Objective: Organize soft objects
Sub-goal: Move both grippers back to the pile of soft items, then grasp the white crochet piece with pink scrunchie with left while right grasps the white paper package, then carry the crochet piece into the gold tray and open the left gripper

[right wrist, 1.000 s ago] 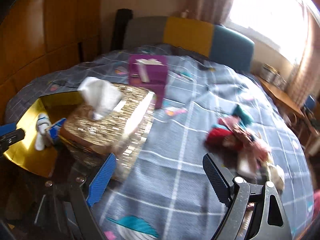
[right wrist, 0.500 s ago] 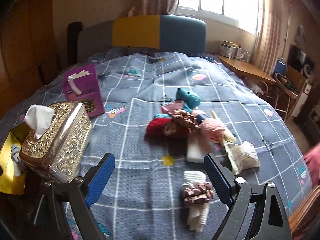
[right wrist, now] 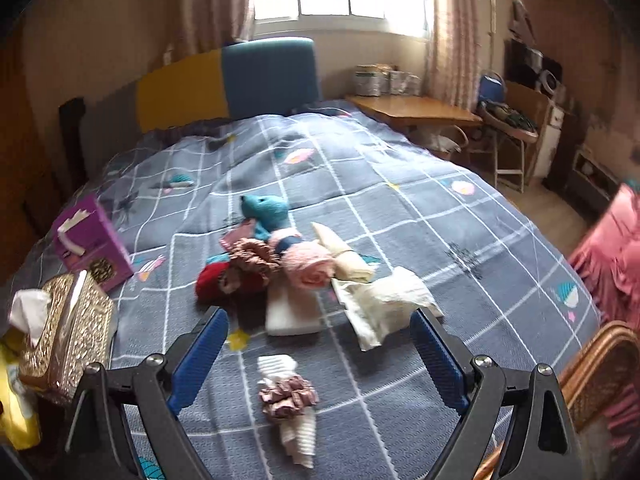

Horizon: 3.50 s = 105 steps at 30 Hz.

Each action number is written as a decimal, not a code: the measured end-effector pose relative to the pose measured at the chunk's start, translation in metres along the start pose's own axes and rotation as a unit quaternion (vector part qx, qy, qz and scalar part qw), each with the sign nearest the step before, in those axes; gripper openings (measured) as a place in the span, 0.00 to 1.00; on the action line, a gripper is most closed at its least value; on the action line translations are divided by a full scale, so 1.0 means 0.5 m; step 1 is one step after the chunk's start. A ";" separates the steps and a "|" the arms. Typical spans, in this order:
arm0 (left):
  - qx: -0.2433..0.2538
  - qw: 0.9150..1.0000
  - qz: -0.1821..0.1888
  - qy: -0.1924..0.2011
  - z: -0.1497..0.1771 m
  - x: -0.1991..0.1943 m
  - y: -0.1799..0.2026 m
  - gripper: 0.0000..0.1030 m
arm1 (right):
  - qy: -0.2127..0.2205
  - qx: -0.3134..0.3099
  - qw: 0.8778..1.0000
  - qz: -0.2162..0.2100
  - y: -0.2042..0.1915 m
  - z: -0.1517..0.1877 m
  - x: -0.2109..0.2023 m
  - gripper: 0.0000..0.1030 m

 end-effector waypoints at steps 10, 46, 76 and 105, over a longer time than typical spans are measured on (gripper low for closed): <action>0.055 0.989 0.100 -0.094 -0.070 0.158 0.131 0.53 | -0.026 0.063 0.998 -0.013 0.087 0.003 0.016 0.91; 0.044 0.973 0.173 -0.145 -0.086 0.352 0.256 0.31 | -0.196 0.377 0.897 -0.120 0.234 -0.063 0.316 0.95; -0.250 0.968 -0.016 0.025 -0.333 0.064 -0.377 0.31 | -0.238 0.136 0.959 0.067 0.121 -0.099 0.365 0.64; -0.392 0.914 -0.072 -0.077 0.160 0.130 -0.516 0.48 | -0.213 0.069 0.967 0.119 0.060 -0.089 0.355 0.58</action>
Point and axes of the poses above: each gripper's, at about its wrist camera, not at the fingertips, and x roughly the way its jaws point, y to its right, z to its underside, the point moved 3 cm from there along x, roughly the way its jaws point, and after that the axes turned 15 degrees about -y, right-handed, at the moved point
